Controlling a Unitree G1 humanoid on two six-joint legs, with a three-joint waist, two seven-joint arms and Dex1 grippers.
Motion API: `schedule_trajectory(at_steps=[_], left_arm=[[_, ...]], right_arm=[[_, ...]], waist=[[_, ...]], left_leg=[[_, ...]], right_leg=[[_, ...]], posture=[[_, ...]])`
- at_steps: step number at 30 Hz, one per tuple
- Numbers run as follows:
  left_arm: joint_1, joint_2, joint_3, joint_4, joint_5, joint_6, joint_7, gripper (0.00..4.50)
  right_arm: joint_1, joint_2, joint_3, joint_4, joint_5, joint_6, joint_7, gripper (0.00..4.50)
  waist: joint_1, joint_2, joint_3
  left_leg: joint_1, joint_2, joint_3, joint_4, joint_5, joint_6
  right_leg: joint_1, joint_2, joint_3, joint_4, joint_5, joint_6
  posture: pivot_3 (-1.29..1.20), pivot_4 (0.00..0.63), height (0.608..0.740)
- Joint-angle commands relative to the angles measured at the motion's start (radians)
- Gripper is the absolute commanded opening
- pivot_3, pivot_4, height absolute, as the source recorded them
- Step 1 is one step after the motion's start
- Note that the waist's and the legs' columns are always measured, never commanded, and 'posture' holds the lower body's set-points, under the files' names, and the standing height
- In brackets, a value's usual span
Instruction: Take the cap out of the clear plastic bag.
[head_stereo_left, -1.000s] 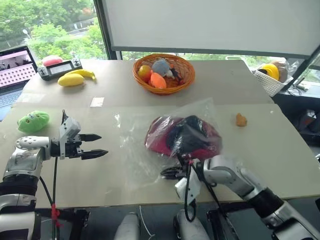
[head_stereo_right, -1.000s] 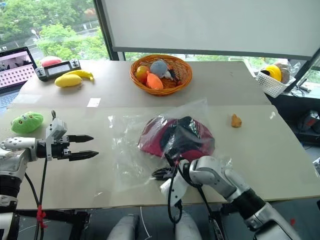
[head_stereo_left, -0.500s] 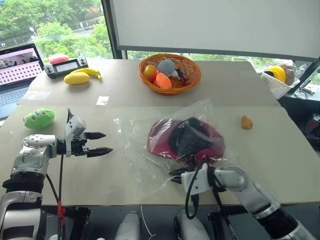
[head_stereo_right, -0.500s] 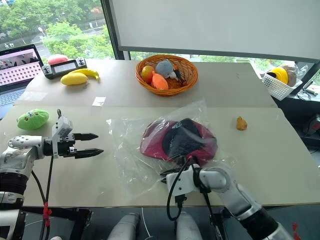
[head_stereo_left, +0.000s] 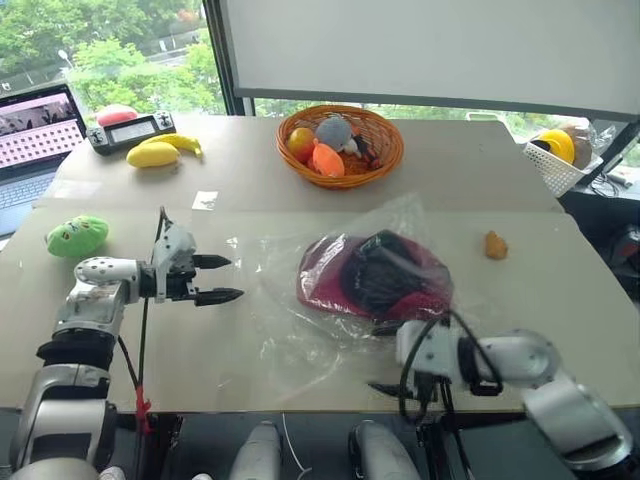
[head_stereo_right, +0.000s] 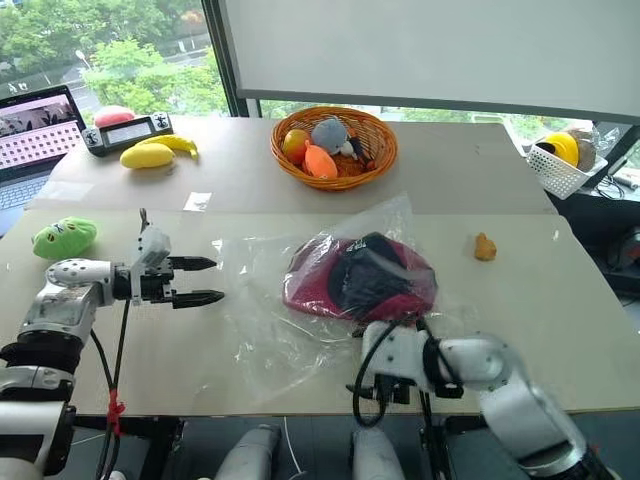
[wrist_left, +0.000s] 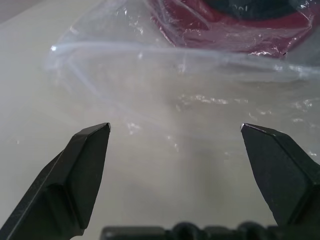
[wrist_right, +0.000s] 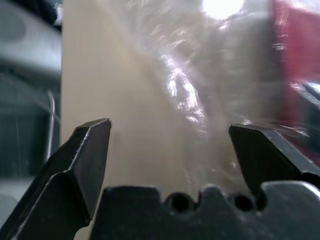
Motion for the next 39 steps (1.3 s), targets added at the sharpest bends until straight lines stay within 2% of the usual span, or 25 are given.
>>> schedule_trajectory(at_steps=[1,3,6,9,13,18,23,27,31,36,38,39], left_arm=[[-0.059,-0.02,-0.006,0.019,0.011,-0.043,0.003,4.5],[-0.073,-0.03,-0.01,0.034,0.017,-0.054,0.003,4.5],[-0.098,-0.048,-0.025,0.059,0.036,-0.094,0.0,4.5],[-0.111,-0.057,-0.03,0.08,0.053,-0.129,0.002,4.5],[-0.161,-0.049,-0.085,0.171,0.172,-0.454,0.027,4.5],[-0.199,-0.084,-0.088,0.234,0.172,-0.584,0.023,4.5],[-0.223,-0.1,-0.093,0.276,0.186,-0.629,0.028,4.5],[-0.248,-0.101,-0.104,0.319,0.22,-0.677,0.054,4.5],[-0.267,-0.132,-0.074,0.309,0.156,-0.643,0.013,4.5],[-0.271,-0.139,-0.077,0.305,0.128,-0.658,-0.056,4.5],[-0.274,-0.137,-0.081,0.312,0.131,-0.666,-0.071,3.96],[-0.276,-0.137,-0.081,0.317,0.135,-0.666,-0.069,3.95]], right_arm=[[-0.177,0.12,-0.108,-0.099,0.231,0.281,-0.074,4.46],[-0.263,0.193,-0.116,-0.09,0.277,0.381,-0.138,4.46],[-0.403,0.34,-0.036,-0.007,0.266,0.47,-0.288,4.46],[-0.439,0.37,0.005,0.027,0.262,0.504,-0.351,4.46],[-0.407,0.361,0.068,0.059,0.234,0.477,-0.419,4.46],[-0.377,0.348,0.049,0.062,0.239,0.468,-0.472,4.46],[-0.34,0.319,0.007,0.045,0.247,0.476,-0.512,4.46],[-0.283,0.279,-0.11,0.014,0.263,0.498,-0.538,4.46],[-0.23,0.243,-0.191,-0.011,0.276,0.51,-0.556,4.46],[-0.177,0.229,-0.228,-0.037,0.287,0.519,-0.579,4.46],[-0.163,0.234,-0.23,-0.049,0.294,0.523,-0.591,4.5],[-0.159,0.235,-0.231,-0.052,0.297,0.525,-0.595,4.5]], waist=[[-0.009,0.0,0.0],[-0.011,0.0,0.0],[-0.018,0.001,0.0],[-0.012,0.001,0.0],[-0.008,0.001,0.0],[-0.013,0.001,0.0],[-0.017,0.001,0.0],[-0.015,0.001,0.0],[-0.014,0.001,0.0],[-0.018,0.001,0.0],[-0.02,0.001,0.0],[-0.02,0.001,0.0]], left_leg=[[0.001,0.001,0.0,0.001,0.0,0.0],[0.0,0.001,0.0,0.001,0.0,0.0],[-0.001,0.001,0.0,0.0,0.0,0.0],[-0.005,0.0,0.0,0.0,0.0,0.0],[-0.014,-0.001,0.0,0.002,0.0,0.0],[-0.013,-0.001,0.0,0.002,0.0,0.0],[-0.014,-0.001,0.0,0.002,0.0,0.001],[-0.014,-0.001,0.0,0.002,0.0,0.001],[-0.014,-0.001,0.0,0.003,0.0,0.001],[-0.014,-0.001,0.0,0.003,0.0,0.001],[-0.013,-0.001,0.001,0.003,0.0,0.001],[-0.013,-0.001,0.001,0.003,0.0,0.001]], right_leg=[[0.0,0.001,0.0,0.0,0.0,0.0],[0.0,0.001,0.0,0.001,0.0,0.0],[-0.001,0.0,0.0,0.0,0.0,0.0],[-0.006,0.0,0.0,0.001,0.001,-0.001],[-0.014,-0.001,-0.001,0.002,0.005,-0.007],[-0.013,-0.001,-0.001,0.002,0.005,-0.006],[-0.013,-0.001,-0.001,0.002,0.004,-0.005],[-0.013,-0.001,-0.001,0.002,0.004,-0.005],[-0.013,-0.001,-0.001,0.003,0.003,-0.003],[-0.013,-0.001,-0.001,0.003,0.002,-0.002],[-0.013,-0.001,-0.001,0.003,0.002,-0.002],[-0.013,-0.001,-0.001,0.003,0.002,-0.002]], posture=[[0.0,0.15,0.733],[0.0,0.15,0.733],[0.0,0.15,0.733],[0.0,0.15,0.733],[0.0,0.15,0.733],[0.0,0.15,0.733],[0.0,0.15,0.733],[0.0,0.15,0.733],[0.0,0.15,0.733],[0.0,0.15,0.733],[0.0,0.15,0.733],[0.0,0.15,0.733]])
